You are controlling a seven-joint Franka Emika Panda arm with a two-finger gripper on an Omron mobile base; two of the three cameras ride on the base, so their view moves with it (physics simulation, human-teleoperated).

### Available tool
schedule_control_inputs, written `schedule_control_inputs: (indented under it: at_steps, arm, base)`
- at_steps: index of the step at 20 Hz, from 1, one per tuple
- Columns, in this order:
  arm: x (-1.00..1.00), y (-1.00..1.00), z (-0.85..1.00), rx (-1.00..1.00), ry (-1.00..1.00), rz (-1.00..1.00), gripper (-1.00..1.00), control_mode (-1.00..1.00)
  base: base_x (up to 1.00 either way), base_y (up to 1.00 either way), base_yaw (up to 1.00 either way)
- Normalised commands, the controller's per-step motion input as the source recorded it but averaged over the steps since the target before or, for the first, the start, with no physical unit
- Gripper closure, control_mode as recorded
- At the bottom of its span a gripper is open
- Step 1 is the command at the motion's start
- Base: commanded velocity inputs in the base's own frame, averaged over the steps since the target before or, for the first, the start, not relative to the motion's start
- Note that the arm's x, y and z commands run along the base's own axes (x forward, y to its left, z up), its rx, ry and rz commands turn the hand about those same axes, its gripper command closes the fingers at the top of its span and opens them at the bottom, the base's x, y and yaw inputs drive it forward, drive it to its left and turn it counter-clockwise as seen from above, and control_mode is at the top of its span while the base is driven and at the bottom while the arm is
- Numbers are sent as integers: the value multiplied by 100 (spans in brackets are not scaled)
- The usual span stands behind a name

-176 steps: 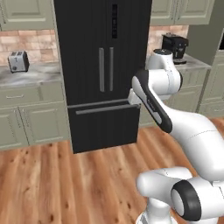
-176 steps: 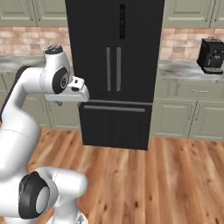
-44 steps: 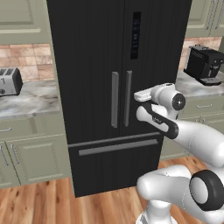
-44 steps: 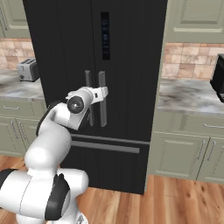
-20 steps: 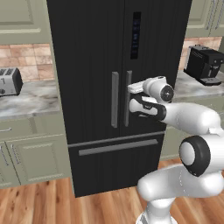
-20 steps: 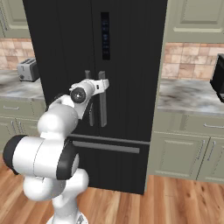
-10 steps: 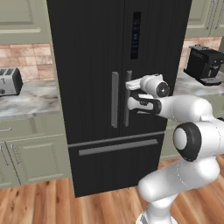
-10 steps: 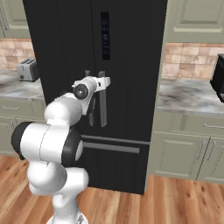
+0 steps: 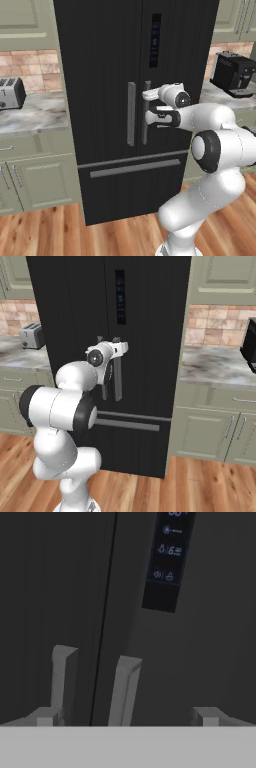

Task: Retrieve the chicken drumstick from the fridge and place it on the saucepan with marinade on the stove.

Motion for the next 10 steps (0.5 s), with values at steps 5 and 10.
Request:
schedule_control_inputs:
  at_steps: [5, 10]
  arm:
    - [23, 2, -18, 0, -3, -5, -100, -100]
    - [24, 13, -13, 0, -3, -6, -100, -100]
  base:
    - [0, 0, 0]
    - [0, 0, 0]
